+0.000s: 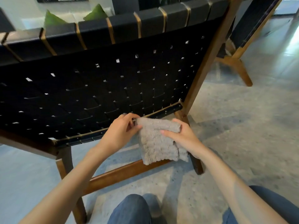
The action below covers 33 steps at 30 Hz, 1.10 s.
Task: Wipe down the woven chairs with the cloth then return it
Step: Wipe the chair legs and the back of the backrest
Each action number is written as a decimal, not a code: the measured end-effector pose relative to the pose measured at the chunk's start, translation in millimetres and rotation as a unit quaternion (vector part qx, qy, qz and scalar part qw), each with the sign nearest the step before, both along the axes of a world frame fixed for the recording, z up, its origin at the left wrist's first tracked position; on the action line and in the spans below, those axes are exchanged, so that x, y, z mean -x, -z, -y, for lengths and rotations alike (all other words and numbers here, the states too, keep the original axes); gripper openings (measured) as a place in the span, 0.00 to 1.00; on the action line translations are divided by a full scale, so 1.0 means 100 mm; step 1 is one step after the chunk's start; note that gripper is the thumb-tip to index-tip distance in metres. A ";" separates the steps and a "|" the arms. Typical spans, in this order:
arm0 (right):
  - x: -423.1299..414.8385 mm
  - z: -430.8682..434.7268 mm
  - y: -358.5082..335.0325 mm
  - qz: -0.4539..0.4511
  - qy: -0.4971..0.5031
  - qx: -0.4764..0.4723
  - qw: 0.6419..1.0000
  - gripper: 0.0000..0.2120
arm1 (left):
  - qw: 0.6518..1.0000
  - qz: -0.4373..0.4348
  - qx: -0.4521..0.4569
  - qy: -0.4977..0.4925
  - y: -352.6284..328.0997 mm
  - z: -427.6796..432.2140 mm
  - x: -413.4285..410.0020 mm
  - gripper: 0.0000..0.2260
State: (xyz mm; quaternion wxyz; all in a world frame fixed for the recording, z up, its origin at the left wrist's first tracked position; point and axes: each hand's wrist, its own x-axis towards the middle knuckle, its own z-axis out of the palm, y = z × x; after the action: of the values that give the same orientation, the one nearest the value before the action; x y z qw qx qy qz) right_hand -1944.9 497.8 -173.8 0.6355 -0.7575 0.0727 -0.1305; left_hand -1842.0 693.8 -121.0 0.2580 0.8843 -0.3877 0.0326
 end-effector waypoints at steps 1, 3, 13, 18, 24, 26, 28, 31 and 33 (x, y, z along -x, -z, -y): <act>-0.02 0.05 -0.03 0.008 0.042 -0.007 0.999 0.07 | 0.998 0.067 -0.001 -0.009 -0.02 0.04 0.01 0.15; -0.03 0.14 -0.10 0.078 0.202 0.028 0.976 0.10 | 0.981 0.192 -0.004 -0.004 -0.10 0.11 0.00 0.17; -0.44 0.14 -0.72 0.417 0.430 0.096 0.795 0.11 | 0.866 0.487 -0.113 -0.008 -0.60 0.52 -0.30 0.35; -0.79 0.16 -0.78 0.397 0.318 0.201 0.837 0.18 | 0.828 0.521 -0.195 -0.072 -0.61 0.51 -0.49 0.49; -1.08 0.30 -0.94 0.268 0.368 0.366 0.812 0.41 | 0.795 0.567 -0.201 -0.077 -0.58 0.49 -0.66 0.55; -1.17 0.31 -0.94 0.272 0.372 0.384 0.800 0.42 | 0.788 0.577 -0.200 -0.075 -0.58 0.50 -0.68 0.55; -1.23 0.31 -0.87 0.267 0.350 0.385 0.811 0.49 | 0.782 0.587 -0.195 -0.073 -0.57 0.50 -0.70 0.55; -1.23 0.33 -0.62 0.245 0.312 0.405 0.824 0.58 | 0.775 0.598 -0.191 -0.071 -0.55 0.51 -0.72 0.55; -1.18 0.41 -0.47 0.240 0.262 0.417 0.837 0.57 | 0.773 0.601 -0.190 -0.074 -0.54 0.51 -0.74 0.55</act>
State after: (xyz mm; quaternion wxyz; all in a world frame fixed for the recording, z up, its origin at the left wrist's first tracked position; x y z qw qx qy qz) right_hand -1826.7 457.3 -127.1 0.1988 -0.8485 0.0526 -0.4876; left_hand -1768.2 642.5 -66.8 -0.2037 0.7416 -0.3956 0.5020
